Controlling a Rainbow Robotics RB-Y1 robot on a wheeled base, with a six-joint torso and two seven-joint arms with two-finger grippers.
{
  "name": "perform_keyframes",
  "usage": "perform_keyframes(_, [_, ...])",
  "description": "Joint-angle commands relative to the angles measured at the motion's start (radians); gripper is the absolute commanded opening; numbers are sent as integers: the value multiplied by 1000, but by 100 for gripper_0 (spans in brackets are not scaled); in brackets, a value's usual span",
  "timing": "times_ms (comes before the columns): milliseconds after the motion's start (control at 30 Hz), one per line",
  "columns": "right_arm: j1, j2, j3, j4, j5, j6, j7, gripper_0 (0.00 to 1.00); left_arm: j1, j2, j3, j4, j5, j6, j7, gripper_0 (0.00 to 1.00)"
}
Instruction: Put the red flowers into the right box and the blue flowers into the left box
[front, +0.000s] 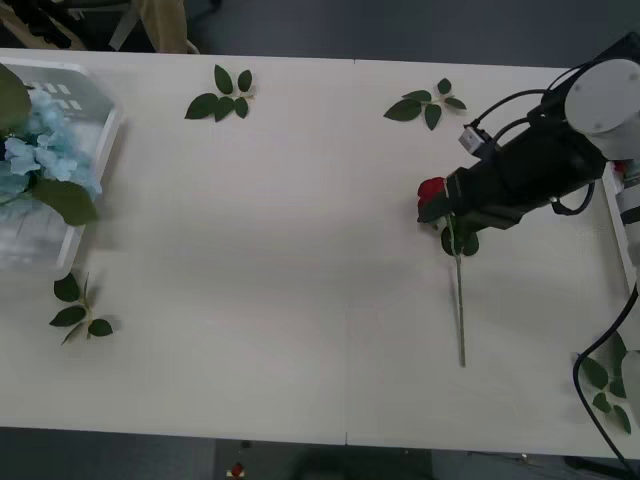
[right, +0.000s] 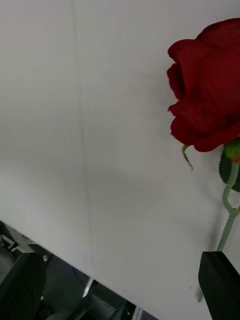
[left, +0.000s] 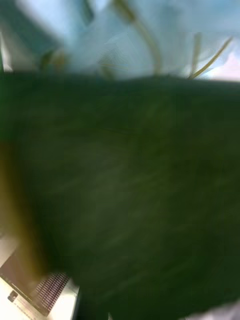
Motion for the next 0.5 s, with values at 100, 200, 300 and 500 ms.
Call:
perform_keyframes(100, [-19,-19,67,-35,161,-55,-32,90,-25,29,21,-8,-2,-16,65,88])
perform_keyframes(200, [1,-19,88,-35,199,-98,-23,90,-25,30,35,-8,33,-22,65,100])
perform_keyframes(300, [12,-19,99,-35,201,-128,-12,90,-25,30,52,-8,70,-22,59,100])
perform_keyframes(500, [30,-19,128,-35,219,-152,18,90,-23,38,177,-8,279,46,-76,100])
